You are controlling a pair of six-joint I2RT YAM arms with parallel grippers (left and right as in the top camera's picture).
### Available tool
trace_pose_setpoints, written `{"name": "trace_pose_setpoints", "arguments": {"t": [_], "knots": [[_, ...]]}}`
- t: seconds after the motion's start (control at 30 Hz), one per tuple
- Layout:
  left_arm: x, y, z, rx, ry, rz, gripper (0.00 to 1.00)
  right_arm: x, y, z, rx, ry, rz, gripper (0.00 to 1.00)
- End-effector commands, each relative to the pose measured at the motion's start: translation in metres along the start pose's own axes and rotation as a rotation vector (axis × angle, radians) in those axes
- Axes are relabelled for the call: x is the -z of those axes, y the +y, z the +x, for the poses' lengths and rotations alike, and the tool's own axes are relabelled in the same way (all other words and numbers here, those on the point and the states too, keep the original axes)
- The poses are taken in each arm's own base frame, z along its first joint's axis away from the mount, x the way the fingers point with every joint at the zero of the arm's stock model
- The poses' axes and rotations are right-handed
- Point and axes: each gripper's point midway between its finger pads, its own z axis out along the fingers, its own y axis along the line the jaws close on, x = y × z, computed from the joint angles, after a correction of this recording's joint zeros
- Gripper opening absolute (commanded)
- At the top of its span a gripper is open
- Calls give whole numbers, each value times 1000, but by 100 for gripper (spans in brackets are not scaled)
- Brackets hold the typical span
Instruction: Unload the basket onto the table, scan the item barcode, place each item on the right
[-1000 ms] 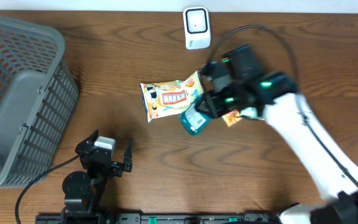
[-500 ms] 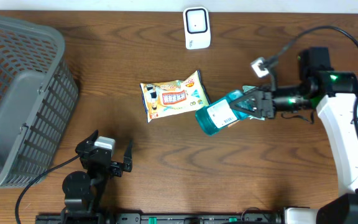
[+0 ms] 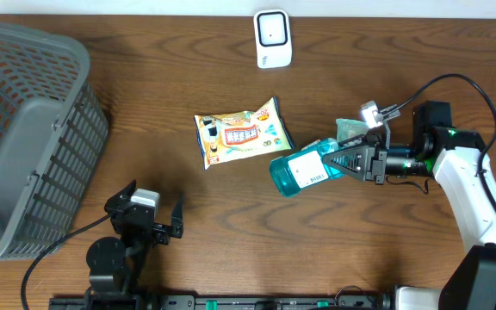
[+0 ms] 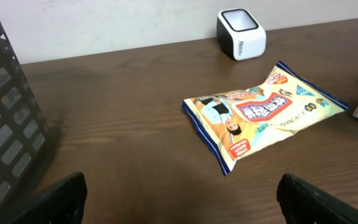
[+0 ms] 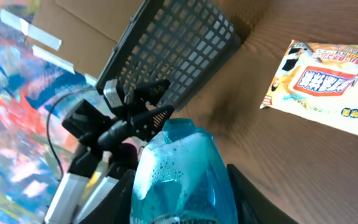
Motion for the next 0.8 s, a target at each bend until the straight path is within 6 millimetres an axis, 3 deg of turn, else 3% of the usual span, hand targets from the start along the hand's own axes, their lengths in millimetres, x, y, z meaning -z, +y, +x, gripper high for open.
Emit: {"name": "trace_pose_setpoints", "arguments": {"t": [0.0, 0.53, 0.77], "knots": [[-1, -2, 12, -8, 34, 11, 98, 3, 21, -14, -70, -70, -107, 2], [-1, -2, 12, -8, 34, 12, 98, 3, 24, -8, -187, -56, -101, 2], [-1, -2, 12, -8, 34, 12, 98, 5, 48, 9, -204, -3, -16, 2]]}}
